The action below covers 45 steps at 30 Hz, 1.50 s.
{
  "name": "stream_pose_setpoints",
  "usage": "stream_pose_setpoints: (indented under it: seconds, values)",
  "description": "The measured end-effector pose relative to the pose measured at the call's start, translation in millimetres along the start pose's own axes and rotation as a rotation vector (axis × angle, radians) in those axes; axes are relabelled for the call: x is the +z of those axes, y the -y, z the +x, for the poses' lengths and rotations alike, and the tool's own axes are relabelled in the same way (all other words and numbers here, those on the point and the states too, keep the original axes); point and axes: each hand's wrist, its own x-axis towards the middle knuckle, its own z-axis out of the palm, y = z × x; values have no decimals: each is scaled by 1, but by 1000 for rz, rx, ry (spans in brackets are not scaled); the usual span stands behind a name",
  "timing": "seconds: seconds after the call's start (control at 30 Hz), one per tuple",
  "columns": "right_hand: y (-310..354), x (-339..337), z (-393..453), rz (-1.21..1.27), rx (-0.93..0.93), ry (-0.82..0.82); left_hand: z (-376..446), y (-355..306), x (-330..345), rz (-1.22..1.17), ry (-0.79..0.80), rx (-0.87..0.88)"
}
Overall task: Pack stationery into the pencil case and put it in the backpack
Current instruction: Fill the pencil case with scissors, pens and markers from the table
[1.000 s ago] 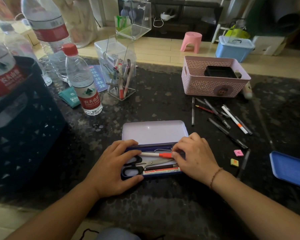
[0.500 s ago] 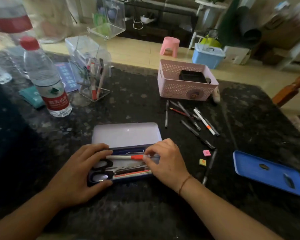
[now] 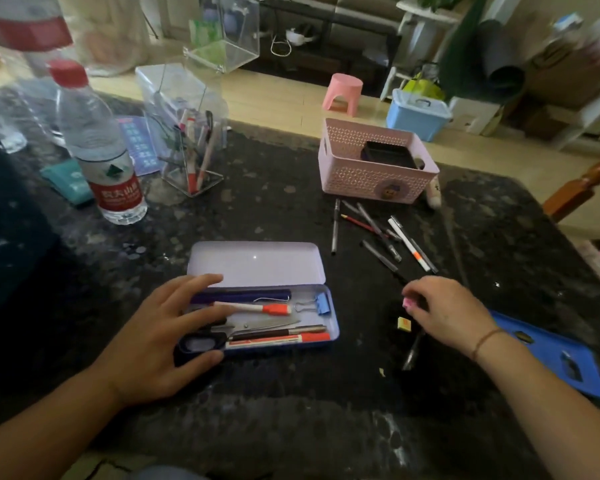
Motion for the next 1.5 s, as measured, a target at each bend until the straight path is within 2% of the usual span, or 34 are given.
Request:
stream_pose_setpoints:
  seconds: [0.1, 0.17, 0.23, 0.37, 0.47, 0.77, 0.87, 0.93, 0.97, 1.07, 1.13, 1.27, 1.4, 1.5]
  values:
    - [34, -6, -10, 286, -72, -232, 0, -2, -2, 19, 24, 3]
    - [72, -4, -17, 383, -132, -203, 1, -2, -3, 36, 40, -2]
    - [105, 5, -21, 315, -160, -123, 1, -3, -2, 45, 54, -26]
    - [136, 24, -17, 182, -133, -120, 1, -3, -2, 31, 73, -67]
    - [138, 35, -15, 118, -85, -109, 1, -1, -1, 18, 78, -74]
    - [129, 42, -10, 181, -55, -120, 1, -3, 1, -19, 67, -82]
    - [116, 28, -10, 192, -110, -254, 0, -2, 0, 5, 54, -45]
    - [88, 13, -8, 235, -70, -340, -1, -1, 0, 49, 41, 5]
    - [71, 7, -8, 234, -29, -317, 0, -1, 0, 63, 45, 27]
    - [35, 2, -12, -2, 124, 22, 1, -2, 0, 77, 79, 55]
    - [28, 8, -17, -106, 137, 140, 1, -2, 0, 79, 77, 53]
    - [28, 13, -20, -30, 99, 42, 0, -2, -1, 75, 60, 17]
    - [52, -1, -21, 468, 30, -164, 0, -1, 0, 61, 50, 0]
    - [88, 1, -17, 589, -78, -147, 0, -1, 0, 43, 33, -5]
